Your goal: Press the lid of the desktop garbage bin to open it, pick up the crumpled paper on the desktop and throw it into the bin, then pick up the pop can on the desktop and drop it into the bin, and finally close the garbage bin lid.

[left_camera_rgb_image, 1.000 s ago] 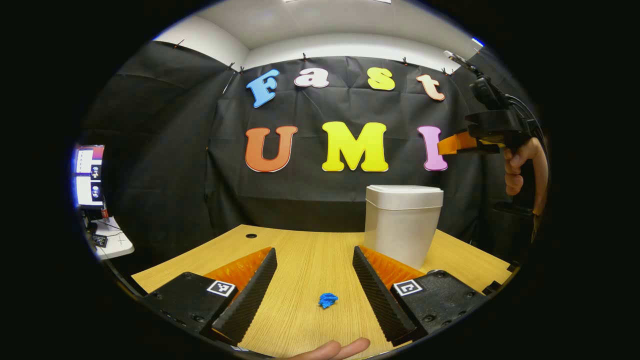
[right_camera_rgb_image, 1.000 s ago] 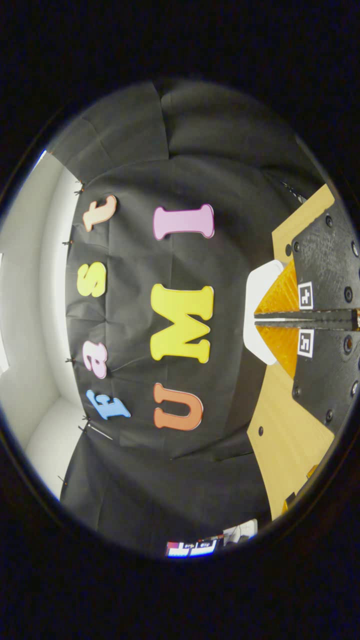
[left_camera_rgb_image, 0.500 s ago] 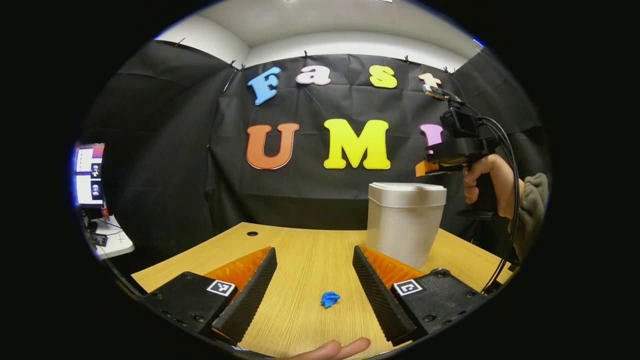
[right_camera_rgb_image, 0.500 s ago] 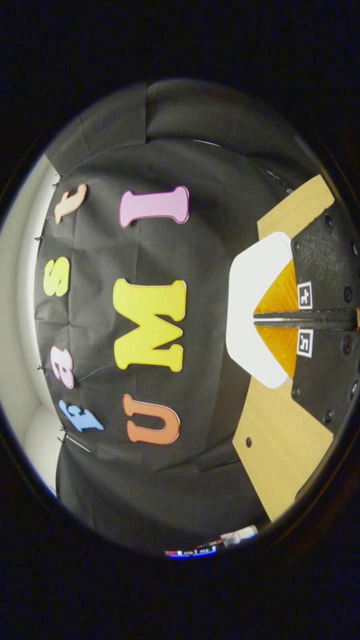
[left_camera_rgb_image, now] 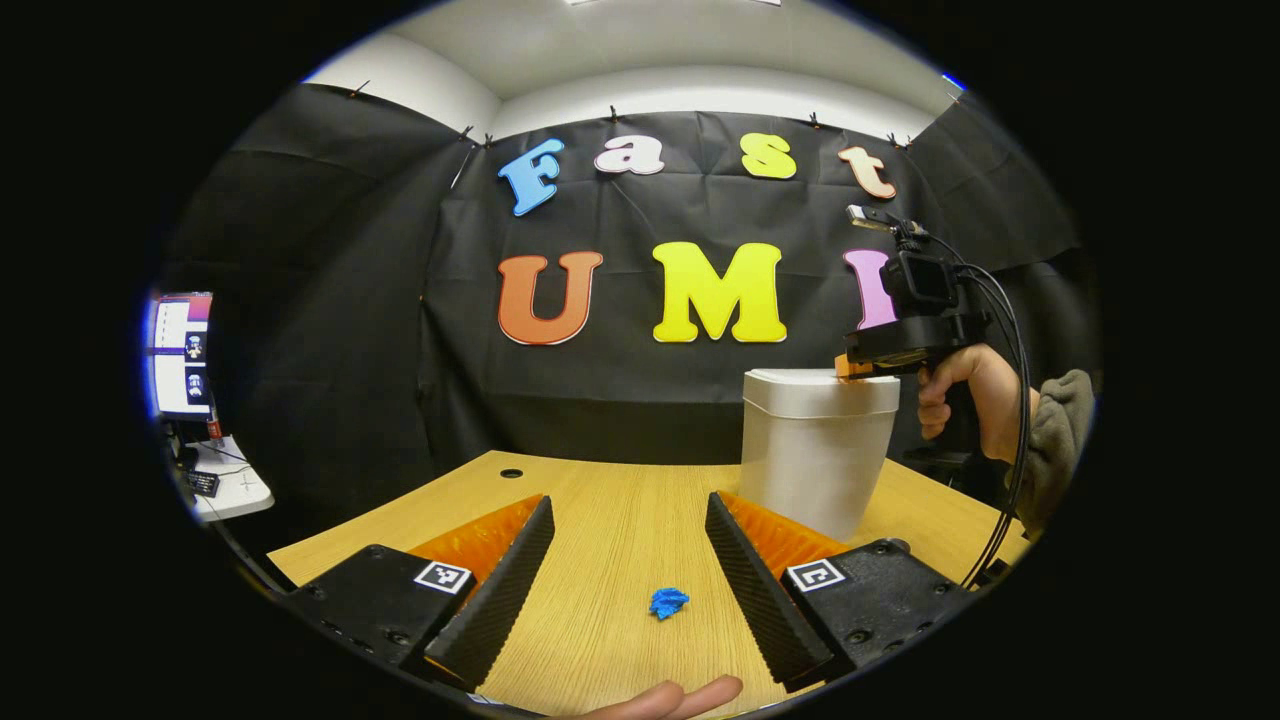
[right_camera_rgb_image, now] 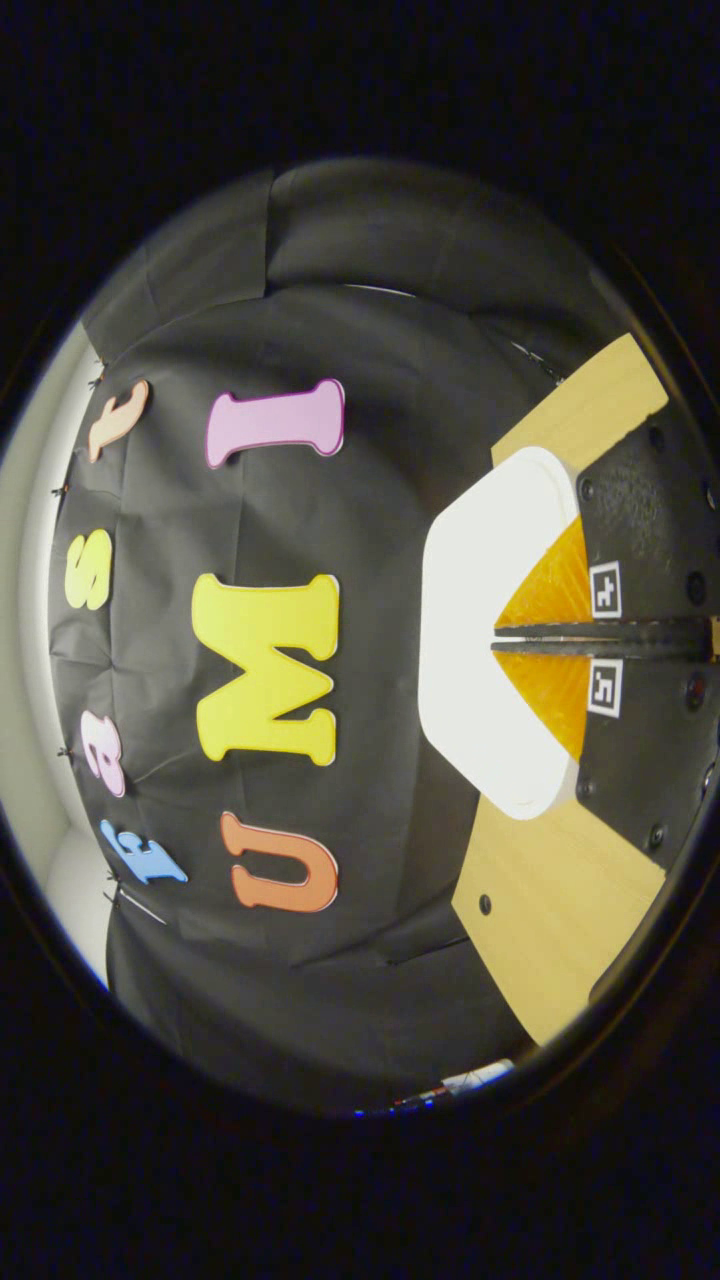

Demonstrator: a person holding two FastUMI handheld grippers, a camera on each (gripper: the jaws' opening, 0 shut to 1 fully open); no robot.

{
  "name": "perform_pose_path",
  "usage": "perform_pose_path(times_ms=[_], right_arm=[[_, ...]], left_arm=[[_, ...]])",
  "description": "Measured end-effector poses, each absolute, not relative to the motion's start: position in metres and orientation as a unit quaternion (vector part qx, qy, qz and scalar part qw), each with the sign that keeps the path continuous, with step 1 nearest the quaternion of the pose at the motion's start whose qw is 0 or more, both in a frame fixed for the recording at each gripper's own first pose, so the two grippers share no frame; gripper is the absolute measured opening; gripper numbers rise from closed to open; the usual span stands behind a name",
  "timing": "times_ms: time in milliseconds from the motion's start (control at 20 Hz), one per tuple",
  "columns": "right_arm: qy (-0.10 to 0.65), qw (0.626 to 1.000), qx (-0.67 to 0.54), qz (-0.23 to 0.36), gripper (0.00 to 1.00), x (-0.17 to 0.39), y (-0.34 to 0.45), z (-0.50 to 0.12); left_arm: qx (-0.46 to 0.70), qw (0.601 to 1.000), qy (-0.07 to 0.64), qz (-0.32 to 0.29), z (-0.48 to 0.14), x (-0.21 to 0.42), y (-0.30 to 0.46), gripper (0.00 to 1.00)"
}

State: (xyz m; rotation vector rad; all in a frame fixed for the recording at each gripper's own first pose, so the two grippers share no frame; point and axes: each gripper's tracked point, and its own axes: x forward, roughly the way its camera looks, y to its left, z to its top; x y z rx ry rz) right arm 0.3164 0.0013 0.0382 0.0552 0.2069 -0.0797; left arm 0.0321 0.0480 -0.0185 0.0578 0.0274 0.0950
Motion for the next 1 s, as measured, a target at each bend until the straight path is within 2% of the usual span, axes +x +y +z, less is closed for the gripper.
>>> perform_pose_path(times_ms=[300, 450, 1000], right_arm=[[0.083, 0.994, 0.007, -0.066, 0.01, 0.304, 0.006, 0.052], [0.061, 0.996, 0.054, -0.045, 0.0, 0.287, 0.012, 0.07], [0.051, 0.999, 0.001, 0.004, 0.0, 0.251, 0.047, 0.064]], left_arm=[[0.026, 0.999, 0.019, 0.041, -0.021, 0.033, 0.045, 0.99], [0.023, 0.999, 0.021, 0.042, -0.023, 0.034, 0.046, 0.99], [0.034, 0.998, 0.035, 0.038, -0.034, 0.04, 0.042, 0.99]])
